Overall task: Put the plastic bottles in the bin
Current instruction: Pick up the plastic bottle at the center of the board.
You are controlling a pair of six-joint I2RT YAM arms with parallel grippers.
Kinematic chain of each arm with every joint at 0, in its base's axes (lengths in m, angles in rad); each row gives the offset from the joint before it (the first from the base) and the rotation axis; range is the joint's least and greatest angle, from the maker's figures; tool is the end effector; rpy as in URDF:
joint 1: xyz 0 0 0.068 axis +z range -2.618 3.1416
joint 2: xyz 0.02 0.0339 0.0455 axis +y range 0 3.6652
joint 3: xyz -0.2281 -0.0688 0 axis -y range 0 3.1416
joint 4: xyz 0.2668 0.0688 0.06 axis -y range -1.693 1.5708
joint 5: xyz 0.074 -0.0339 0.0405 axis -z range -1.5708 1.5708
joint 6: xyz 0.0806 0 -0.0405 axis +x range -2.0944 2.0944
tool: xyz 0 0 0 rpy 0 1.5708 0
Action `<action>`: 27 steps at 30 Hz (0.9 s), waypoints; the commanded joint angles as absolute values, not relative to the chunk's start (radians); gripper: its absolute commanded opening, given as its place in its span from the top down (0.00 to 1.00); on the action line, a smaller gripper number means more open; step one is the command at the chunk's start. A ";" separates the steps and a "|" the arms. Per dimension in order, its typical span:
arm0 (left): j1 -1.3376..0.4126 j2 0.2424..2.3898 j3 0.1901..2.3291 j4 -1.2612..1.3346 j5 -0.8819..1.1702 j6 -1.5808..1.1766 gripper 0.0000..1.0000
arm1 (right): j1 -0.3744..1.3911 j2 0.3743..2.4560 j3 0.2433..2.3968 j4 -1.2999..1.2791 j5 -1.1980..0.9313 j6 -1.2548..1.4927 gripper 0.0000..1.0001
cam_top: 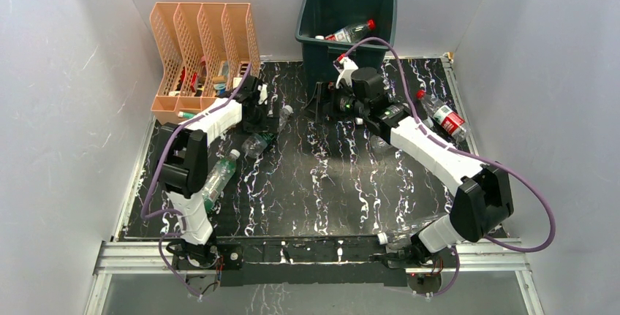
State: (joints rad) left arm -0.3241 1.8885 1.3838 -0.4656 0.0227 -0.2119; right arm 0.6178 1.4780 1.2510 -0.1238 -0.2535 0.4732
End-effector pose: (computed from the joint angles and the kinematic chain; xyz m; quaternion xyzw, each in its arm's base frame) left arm 0.4176 -0.1422 0.1262 0.0569 0.9535 -0.0888 0.2823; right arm 0.3267 0.2569 0.2868 -0.1310 0.8057 0.3834 0.4320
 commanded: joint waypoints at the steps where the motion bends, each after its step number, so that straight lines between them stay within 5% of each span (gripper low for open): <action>1: -0.334 1.797 1.322 -0.487 0.096 -0.281 0.02 | 0.626 1.455 1.226 -0.068 -0.270 0.486 0.07; 6: -0.361 1.762 1.249 -0.469 0.111 -0.315 0.03 | 0.632 1.440 1.199 -0.071 -0.266 0.493 0.08; 16: -0.377 1.757 1.215 -0.462 0.134 -0.355 0.35 | 0.637 1.390 1.182 -0.101 -0.246 0.494 0.09; 27: -0.379 1.697 1.251 -0.483 0.156 -0.384 0.47 | 0.636 1.288 1.156 -0.152 -0.205 0.487 0.09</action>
State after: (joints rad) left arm -0.3752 1.7889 1.2182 -0.4538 0.1234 -0.3672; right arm 0.6308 1.3468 1.1645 -0.1432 -0.2298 0.4923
